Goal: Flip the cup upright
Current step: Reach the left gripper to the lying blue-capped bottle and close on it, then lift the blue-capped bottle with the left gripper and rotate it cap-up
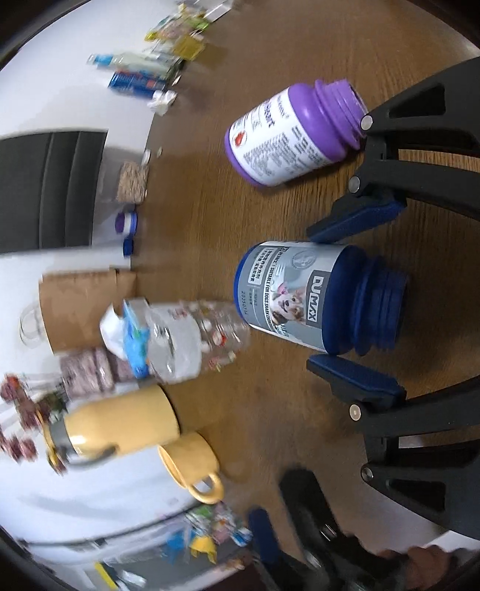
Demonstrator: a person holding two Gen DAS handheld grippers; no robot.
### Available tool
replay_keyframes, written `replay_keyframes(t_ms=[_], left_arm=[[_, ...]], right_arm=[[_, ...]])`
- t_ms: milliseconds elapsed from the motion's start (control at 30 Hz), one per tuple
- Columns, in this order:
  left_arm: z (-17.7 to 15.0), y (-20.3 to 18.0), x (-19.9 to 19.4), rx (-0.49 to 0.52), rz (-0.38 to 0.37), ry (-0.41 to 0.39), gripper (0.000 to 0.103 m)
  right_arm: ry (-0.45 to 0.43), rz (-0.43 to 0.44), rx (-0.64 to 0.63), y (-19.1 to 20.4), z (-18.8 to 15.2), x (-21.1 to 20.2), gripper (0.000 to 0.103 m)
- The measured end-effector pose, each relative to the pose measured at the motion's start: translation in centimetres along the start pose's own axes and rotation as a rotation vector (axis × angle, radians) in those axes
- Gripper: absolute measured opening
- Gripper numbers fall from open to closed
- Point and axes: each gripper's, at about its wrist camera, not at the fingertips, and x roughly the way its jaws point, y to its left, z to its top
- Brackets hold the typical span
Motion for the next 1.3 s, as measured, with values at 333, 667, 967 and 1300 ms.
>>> replay_keyframes(t_ms=[333, 667, 967, 1300], left_arm=[[-0.8, -3.8, 4.0, 0.064, -0.129, 0.101, 0.072], [-1.8, -3.2, 2.7, -0.029, -0.053, 0.057, 0.071], [-1.3, -4.2, 1.0, -0.025, -0.161, 0.087, 0.093], [-1.9, -7.1, 5.0, 0.020, -0.185, 0.199, 0.060]], right_arm=[[-0.003, 0.231, -0.257, 2.8, -4.5, -3.5, 0.068], [-0.024, 0.119, -0.142, -2.6, -4.4, -4.4, 0.078], [-0.025, 0.018, -0.089, -4.1, -3.8, -3.9, 0.078], [-0.018, -0.019, 0.022, -7.8, -4.5, -6.2, 0.078]])
